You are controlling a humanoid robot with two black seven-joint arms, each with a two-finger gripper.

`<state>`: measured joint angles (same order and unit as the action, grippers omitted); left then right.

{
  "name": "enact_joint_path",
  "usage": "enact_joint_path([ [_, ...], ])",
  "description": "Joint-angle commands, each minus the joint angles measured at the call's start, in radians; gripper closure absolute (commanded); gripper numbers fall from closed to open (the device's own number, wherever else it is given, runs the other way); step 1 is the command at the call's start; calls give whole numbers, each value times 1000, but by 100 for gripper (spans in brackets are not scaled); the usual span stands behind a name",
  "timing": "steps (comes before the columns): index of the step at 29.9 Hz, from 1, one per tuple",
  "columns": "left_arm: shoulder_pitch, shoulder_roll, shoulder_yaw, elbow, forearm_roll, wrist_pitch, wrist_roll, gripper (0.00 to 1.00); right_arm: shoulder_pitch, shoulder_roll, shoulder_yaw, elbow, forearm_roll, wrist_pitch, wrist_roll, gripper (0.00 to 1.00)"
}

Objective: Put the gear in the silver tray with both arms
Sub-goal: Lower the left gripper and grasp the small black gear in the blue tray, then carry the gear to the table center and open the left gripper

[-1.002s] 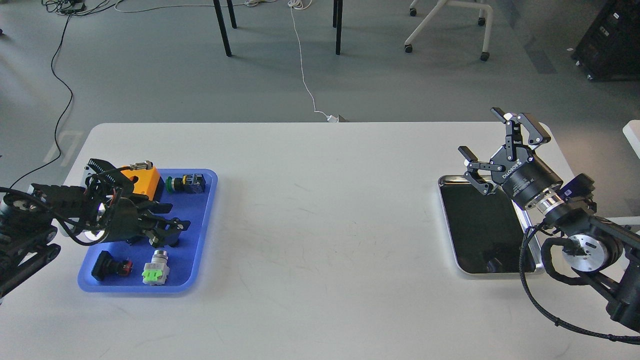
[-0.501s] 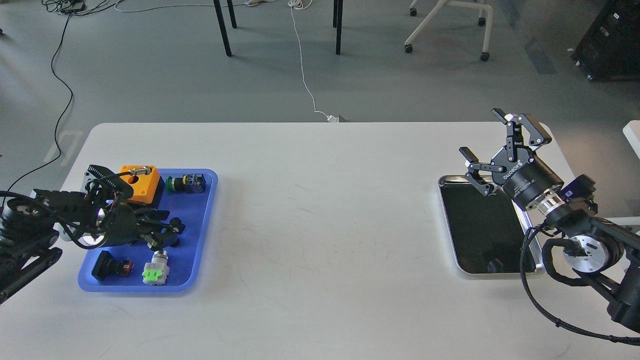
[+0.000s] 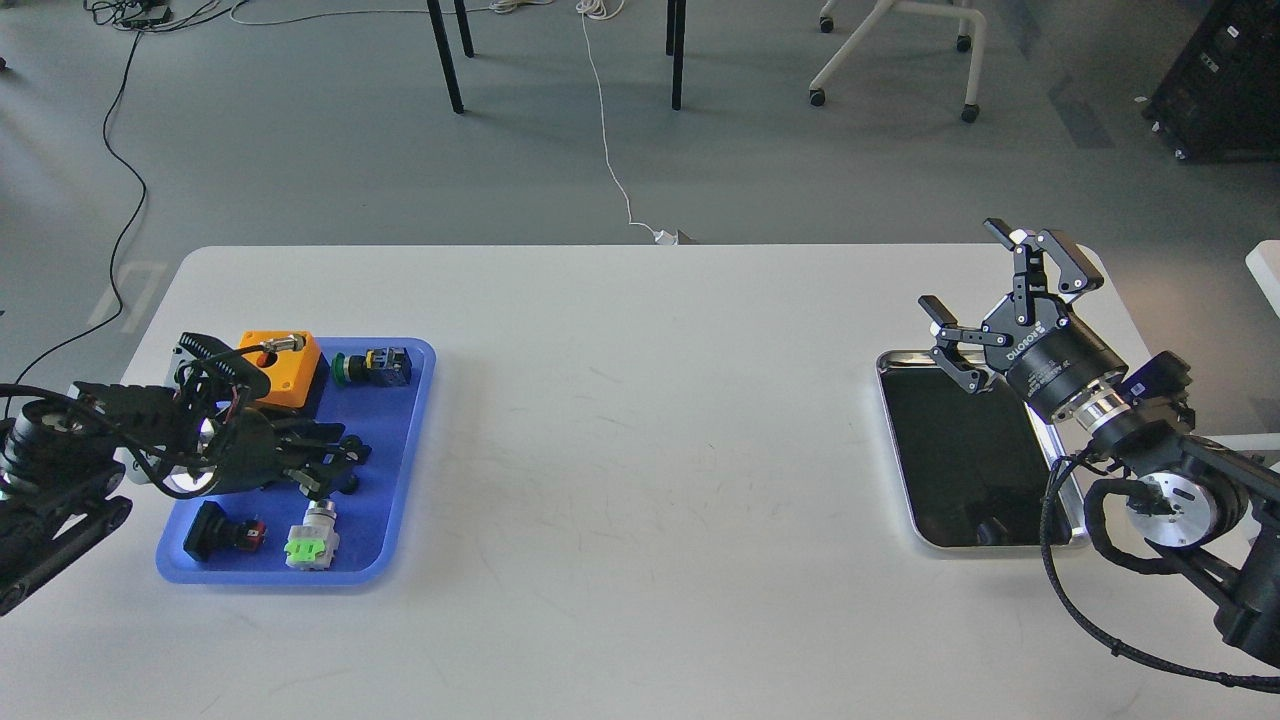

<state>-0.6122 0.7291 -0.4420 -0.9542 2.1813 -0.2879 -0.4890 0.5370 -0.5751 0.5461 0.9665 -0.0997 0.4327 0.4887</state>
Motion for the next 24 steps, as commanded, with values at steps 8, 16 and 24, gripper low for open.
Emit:
enact_joint_path([
  [8, 2, 1, 3, 9, 0, 0, 0, 88, 0, 0, 2, 0, 0, 0, 0, 1],
  [16, -50, 6, 0, -75, 0, -8, 0, 88, 0, 0, 3, 1, 0, 0, 0, 1],
  [24, -167, 13, 0, -305, 0, -85, 0, 88, 0, -2, 3, 0, 0, 0, 0, 1],
])
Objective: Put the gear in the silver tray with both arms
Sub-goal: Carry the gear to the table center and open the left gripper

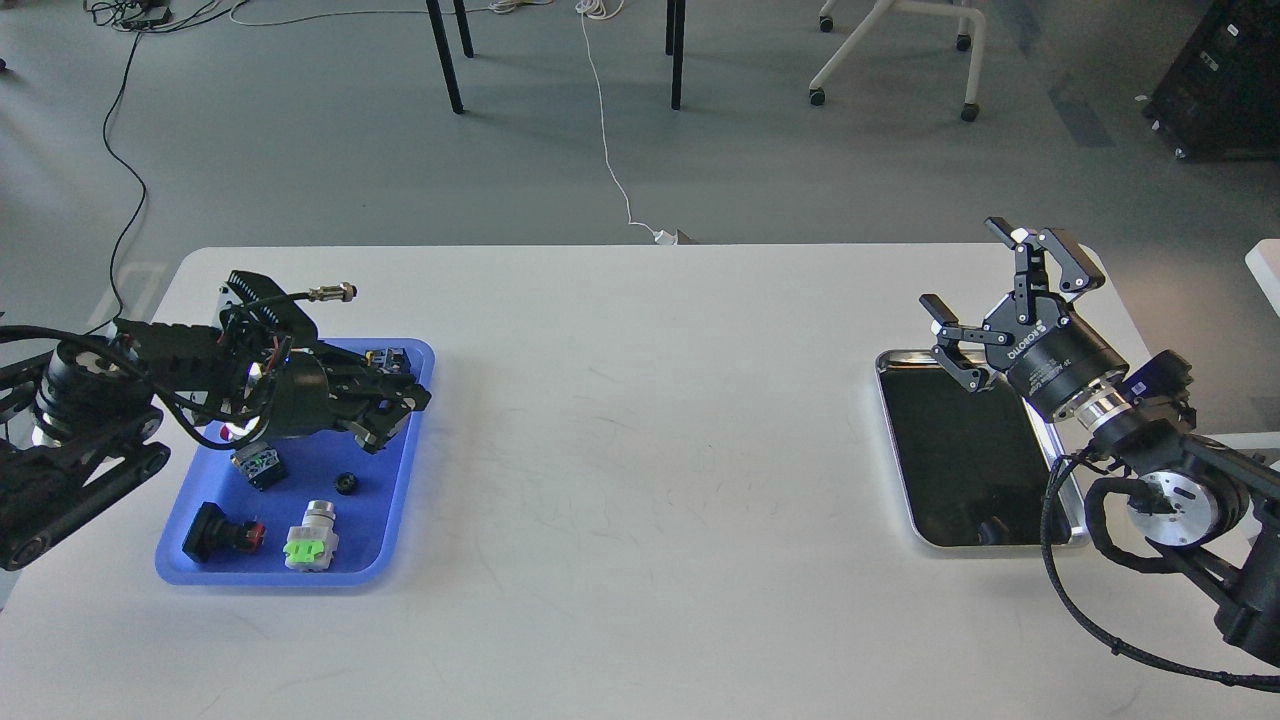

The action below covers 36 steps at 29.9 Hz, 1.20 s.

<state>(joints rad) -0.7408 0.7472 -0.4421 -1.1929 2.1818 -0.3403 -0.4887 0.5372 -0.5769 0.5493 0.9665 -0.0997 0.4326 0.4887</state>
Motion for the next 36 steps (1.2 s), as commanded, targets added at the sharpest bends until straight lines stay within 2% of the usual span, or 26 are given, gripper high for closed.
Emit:
enact_joint_path([
  [1, -51, -6, 0, -83, 0, -42, 0, 88, 1, 0, 0, 0, 0, 0, 0, 1],
  [4, -98, -44, 2, -100, 0, -83, 0, 87, 1, -1, 0, -2, 0, 0, 0, 1],
  [7, -155, -138, 23, -88, 0, -129, 0, 87, 0, -4, 0, -2, 0, 0, 0, 1],
  [12, -273, -265, 176, -36, 0, -138, 0, 87, 0, -5, 1, -3, 0, -2, 0, 1],
  [15, -313, -348, 221, 25, 0, -138, 0, 87, 0, -5, 0, -3, 0, -2, 0, 1],
  [26, -344, -591, 313, 164, 0, -138, 0, 87, -3, -18, 1, -5, 0, -2, 0, 1],
  [36, -341, -697, 356, 294, 0, -129, 0, 86, -5, -23, 0, -5, 0, -2, 0, 1],
])
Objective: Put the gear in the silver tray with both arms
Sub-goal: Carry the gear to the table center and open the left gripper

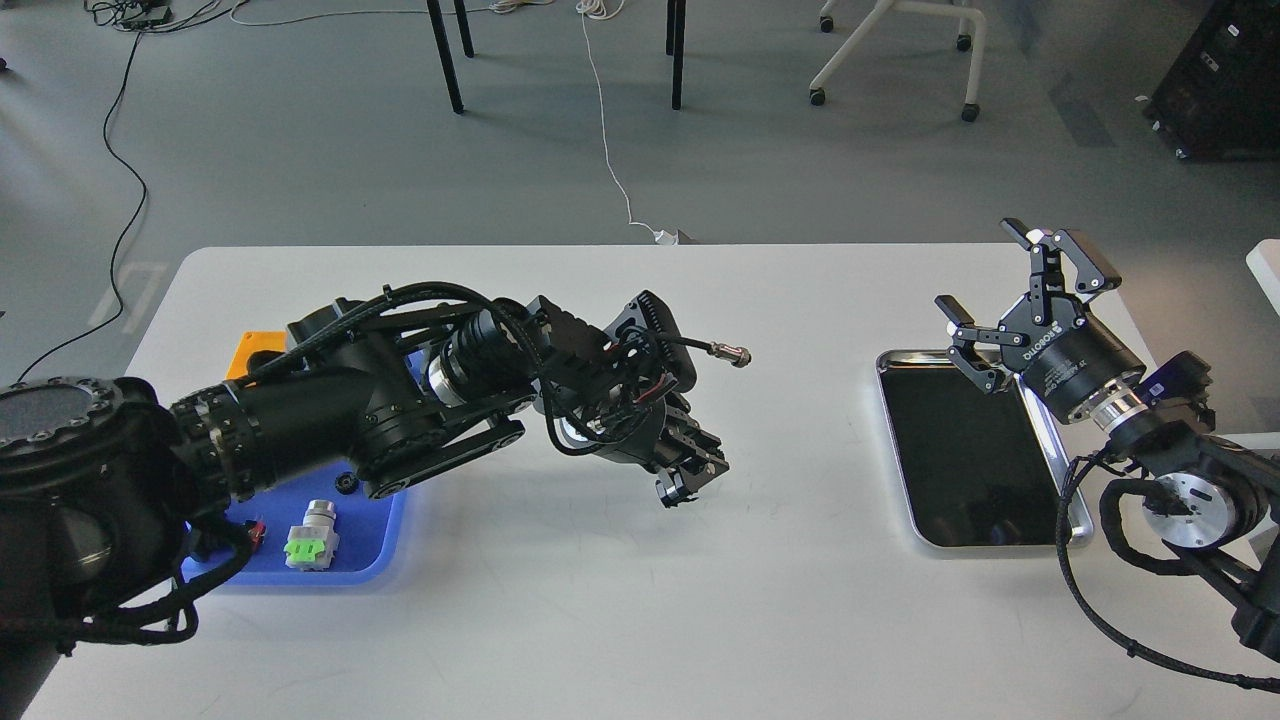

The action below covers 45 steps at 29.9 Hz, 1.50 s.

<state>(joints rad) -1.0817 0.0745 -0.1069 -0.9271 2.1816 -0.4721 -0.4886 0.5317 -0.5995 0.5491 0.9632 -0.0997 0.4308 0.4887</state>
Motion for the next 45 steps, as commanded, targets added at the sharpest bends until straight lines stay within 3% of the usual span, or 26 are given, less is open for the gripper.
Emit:
enact_joint_path([
  [1, 0, -33, 33, 37, 0, 6, 0, 86, -1, 0, 0, -1, 0, 0, 0, 1],
  [18, 32, -62, 85, 63, 0, 17, 0, 81, -2, 0, 2, -1, 0, 0, 0, 1],
  [22, 34, -64, 85, 60, 0, 17, 0, 77, -2, 0, 2, -1, 0, 0, 0, 1],
  [24, 36, -64, 84, 60, 0, 17, 0, 68, -2, 0, 2, 0, 0, 0, 0, 1],
  [27, 46, -64, 82, 60, 0, 17, 0, 37, -2, 0, 2, 0, 0, 0, 0, 1],
  [32, 51, -47, 67, 48, 0, 24, 0, 15, -4, -13, -1, 3, 0, 8, 0, 1],
  [38, 48, -13, -51, 28, -49, 119, 0, 2, -2, -20, -18, 8, -8, 14, 0, 1],
  [41, 59, 14, -105, 22, -263, 226, 0, 2, -2, -22, -40, 14, -14, 45, 0, 1],
  [45, 166, 141, -125, -56, -647, 375, 0, 2, -2, -49, -57, 17, -14, 58, 0, 1],
])
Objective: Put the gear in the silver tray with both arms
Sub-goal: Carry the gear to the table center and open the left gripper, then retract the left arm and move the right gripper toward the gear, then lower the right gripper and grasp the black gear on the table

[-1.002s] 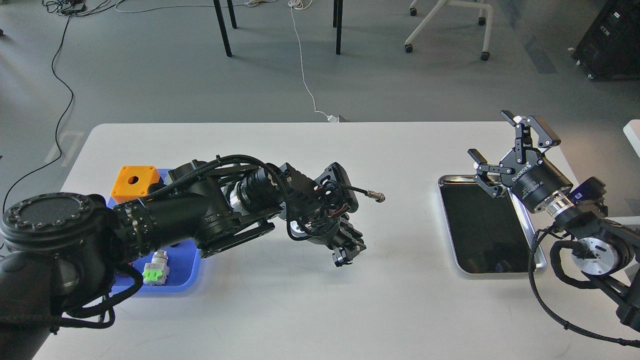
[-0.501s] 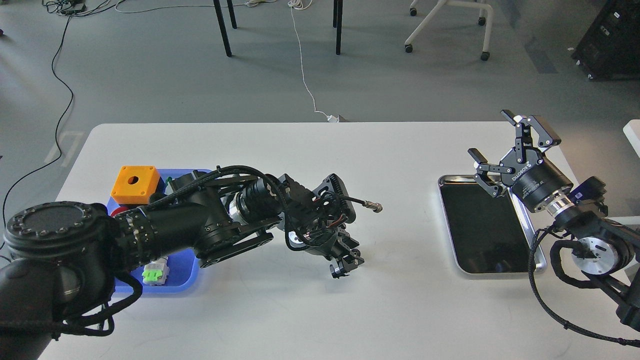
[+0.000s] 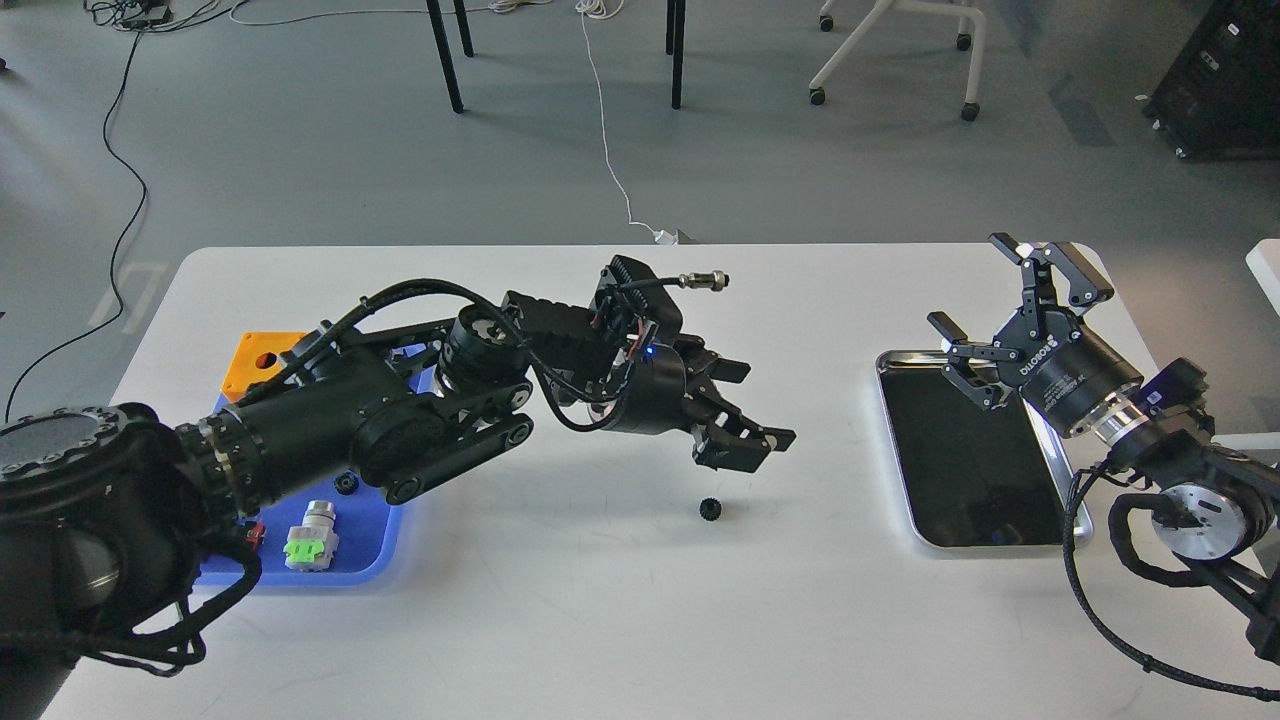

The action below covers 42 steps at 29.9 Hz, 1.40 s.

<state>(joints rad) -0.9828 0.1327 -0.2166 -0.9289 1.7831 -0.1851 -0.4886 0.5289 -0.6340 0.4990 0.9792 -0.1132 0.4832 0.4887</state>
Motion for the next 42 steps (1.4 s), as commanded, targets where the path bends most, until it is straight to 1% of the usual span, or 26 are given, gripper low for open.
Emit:
enact_joint_path([
  [1, 88, 114, -18, -73, -327, 99, 0, 2, 0, -15, -7, 1, 0, 5, 0, 1],
  [3, 145, 172, -39, -108, -492, 110, 0, 2, 2, -15, -7, 1, 0, 5, 0, 1],
  [6, 264, 229, -140, -145, -687, 108, 0, 2, 3, -13, -7, 1, 0, 5, 0, 1],
  [10, 427, 235, -370, -146, -870, 102, 0, 2, 13, -9, -10, 1, -3, 5, 0, 1],
  [12, 490, 232, -476, -145, -939, 102, 0, 2, 17, -9, -11, 4, -29, 5, 0, 1],
  [15, 545, 235, -569, -143, -1010, 101, 0, 2, 23, -13, -20, 24, -124, 5, 0, 1],
  [17, 559, 239, -596, -137, -1045, 92, 0, 2, 48, -18, -49, 45, -201, 5, 0, 1],
  [19, 565, 251, -618, -133, -1076, 59, 0, 2, 97, -35, -105, 59, -282, 5, 0, 1],
  [23, 582, 265, -670, -133, -1117, -19, 0, 2, 259, -65, -287, 98, -411, 5, 0, 1],
  [29, 589, 266, -684, -133, -1122, -33, 0, 2, 548, -55, -615, 170, -646, -4, 0, 1],
  [33, 589, 265, -685, -133, -1122, -33, 0, 2, 670, -3, -779, 210, -862, -130, 0, 1],
  [38, 589, 266, -685, -133, -1122, -33, 0, 2, 770, 97, -950, 207, -1083, -285, 0, 1],
  [40, 589, 266, -685, -133, -1122, -33, 0, 2, 801, 134, -981, 204, -1111, -316, 0, 1],
  [42, 589, 266, -685, -133, -1122, -33, 0, 2, 829, 166, -996, 200, -1114, -322, 0, 1],
])
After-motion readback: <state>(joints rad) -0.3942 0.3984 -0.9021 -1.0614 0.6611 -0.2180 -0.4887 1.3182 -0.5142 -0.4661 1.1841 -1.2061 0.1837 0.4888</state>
